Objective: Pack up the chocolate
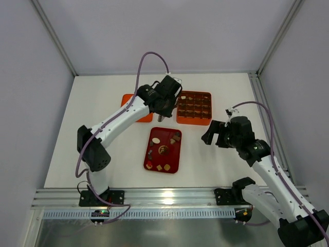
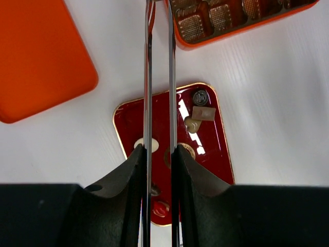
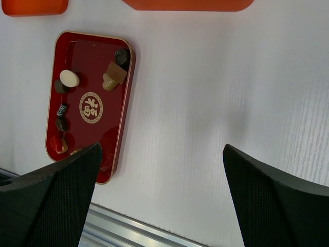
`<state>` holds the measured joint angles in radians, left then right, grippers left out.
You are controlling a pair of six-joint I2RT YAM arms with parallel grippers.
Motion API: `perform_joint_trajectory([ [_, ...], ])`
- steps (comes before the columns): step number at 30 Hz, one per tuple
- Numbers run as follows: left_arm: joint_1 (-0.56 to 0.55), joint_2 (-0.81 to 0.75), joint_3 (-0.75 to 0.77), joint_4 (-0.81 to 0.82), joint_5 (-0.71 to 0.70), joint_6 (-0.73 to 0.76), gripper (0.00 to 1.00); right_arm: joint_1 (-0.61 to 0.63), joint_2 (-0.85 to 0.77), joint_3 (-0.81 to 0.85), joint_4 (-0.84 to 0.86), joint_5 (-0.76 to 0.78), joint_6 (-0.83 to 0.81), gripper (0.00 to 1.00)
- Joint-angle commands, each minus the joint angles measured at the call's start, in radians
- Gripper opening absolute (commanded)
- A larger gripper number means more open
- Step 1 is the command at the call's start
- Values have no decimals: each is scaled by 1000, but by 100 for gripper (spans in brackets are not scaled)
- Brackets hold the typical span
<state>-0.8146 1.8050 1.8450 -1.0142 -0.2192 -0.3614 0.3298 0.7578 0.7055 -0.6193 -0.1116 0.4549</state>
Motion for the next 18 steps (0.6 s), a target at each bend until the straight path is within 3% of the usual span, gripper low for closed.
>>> perform_joint_trajectory([
  [1,8,56,94,80,11,48,13,-3,72,38,69,-7,-5,100],
  [7,9,172,189,126,29,78,13,-3,185,71,115,1,-38,100],
  [18,22,290,315,137,57,91,13,-38,207,103,110,52,-100,100],
])
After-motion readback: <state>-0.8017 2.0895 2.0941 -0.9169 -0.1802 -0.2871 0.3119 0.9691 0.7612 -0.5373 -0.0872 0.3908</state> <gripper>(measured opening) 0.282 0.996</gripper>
